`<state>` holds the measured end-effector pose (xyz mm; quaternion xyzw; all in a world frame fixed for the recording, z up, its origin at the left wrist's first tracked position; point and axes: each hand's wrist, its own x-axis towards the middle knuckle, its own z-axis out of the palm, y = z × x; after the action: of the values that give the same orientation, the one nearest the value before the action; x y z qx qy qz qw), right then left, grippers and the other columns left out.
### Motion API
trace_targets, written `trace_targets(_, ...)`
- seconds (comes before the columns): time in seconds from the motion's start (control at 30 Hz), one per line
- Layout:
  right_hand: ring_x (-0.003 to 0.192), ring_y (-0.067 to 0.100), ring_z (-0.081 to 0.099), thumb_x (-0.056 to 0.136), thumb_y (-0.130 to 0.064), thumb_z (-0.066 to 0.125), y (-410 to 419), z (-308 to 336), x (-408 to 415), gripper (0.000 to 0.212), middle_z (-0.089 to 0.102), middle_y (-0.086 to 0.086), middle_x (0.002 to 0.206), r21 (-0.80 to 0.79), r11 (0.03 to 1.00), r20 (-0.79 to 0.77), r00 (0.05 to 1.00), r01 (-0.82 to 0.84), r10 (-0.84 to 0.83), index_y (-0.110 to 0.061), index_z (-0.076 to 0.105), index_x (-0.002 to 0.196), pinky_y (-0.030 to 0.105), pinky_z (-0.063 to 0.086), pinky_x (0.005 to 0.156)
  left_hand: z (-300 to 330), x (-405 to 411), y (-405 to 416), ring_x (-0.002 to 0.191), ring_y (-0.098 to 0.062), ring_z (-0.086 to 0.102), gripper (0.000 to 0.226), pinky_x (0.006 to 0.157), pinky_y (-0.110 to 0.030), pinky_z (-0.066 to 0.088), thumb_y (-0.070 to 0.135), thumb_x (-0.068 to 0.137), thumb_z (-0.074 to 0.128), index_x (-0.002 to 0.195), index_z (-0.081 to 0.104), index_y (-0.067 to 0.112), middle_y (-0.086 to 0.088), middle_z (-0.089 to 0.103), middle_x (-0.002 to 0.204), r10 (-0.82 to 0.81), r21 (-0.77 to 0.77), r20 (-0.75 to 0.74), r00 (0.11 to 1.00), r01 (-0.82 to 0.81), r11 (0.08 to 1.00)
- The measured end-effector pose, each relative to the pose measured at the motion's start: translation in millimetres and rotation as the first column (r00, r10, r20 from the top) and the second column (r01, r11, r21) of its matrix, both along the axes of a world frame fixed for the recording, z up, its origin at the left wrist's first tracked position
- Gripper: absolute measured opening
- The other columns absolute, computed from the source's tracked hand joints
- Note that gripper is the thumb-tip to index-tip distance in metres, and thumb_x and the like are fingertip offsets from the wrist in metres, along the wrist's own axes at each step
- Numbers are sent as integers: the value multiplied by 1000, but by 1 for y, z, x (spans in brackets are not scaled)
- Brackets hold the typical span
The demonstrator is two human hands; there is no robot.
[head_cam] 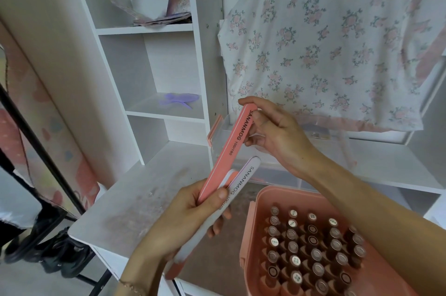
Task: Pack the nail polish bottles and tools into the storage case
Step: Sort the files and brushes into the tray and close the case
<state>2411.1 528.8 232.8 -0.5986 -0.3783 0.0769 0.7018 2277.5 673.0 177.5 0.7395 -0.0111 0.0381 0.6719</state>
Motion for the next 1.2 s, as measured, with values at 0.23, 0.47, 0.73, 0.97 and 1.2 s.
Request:
trace_targets(0.23, 70, 13, 62, 96, -2, 33, 1, -11, -11, 33, 68, -6, 76, 8, 983, -40, 982, -185, 185, -18, 59, 106, 24, 51, 66, -2, 6, 0, 38, -11, 44, 42, 42, -19, 36, 30, 82, 50, 92, 54, -10, 4, 56, 62, -107, -52, -2, 994, 106, 993)
trace_targets(0.47, 90, 19, 64, 97, -8, 37, 2, -16, -16, 38, 68, -5, 88, -178, 983, 71, 995, -50, 64, -39, 54, 112, 41, 51, 91, -6, 15, -4, 41, -11, 45, 43, 45, -20, 39, 38, 87, 49, 104, 59, 0, 1, 57, 68, -138, -126, 21, 990, 139, 982)
trace_targets(0.73, 118, -12, 39, 95, -26, 40, 6, -25, -28, 59, 26, -30, 132, -339, 940, 120, 993, 27, 15, -35, 3, 141, 0, 32, 94, -7, 25, -7, 42, -10, 45, 27, 43, -20, 40, 40, 84, 52, 82, 71, 21, -1, 62, 70, 3, -337, 113, 994, 35, 941)
trace_targets(0.97, 97, 6, 55, 88, -39, 55, 20, -56, -50, 37, 62, -5, 111, -627, 773, 249, 965, 97, 81, -20, 57, 120, 14, 40, 85, 14, 38, 29, 55, -11, 52, 30, 49, -22, 45, 37, 87, 47, 107, 47, 14, 6, 61, 73, 529, -439, 338, 778, -367, 820)
trace_targets(1.2, 95, 21, 60, 89, -22, 53, 40, -81, -38, 29, 66, 10, 104, -677, 702, 364, 929, 220, 60, -3, 61, 108, 29, 46, 86, -38, 43, 29, 67, -6, 59, 12, 68, -18, 50, 18, 91, 49, 98, 45, 28, -4, 55, 80, 458, -67, 494, 739, -493, 868)
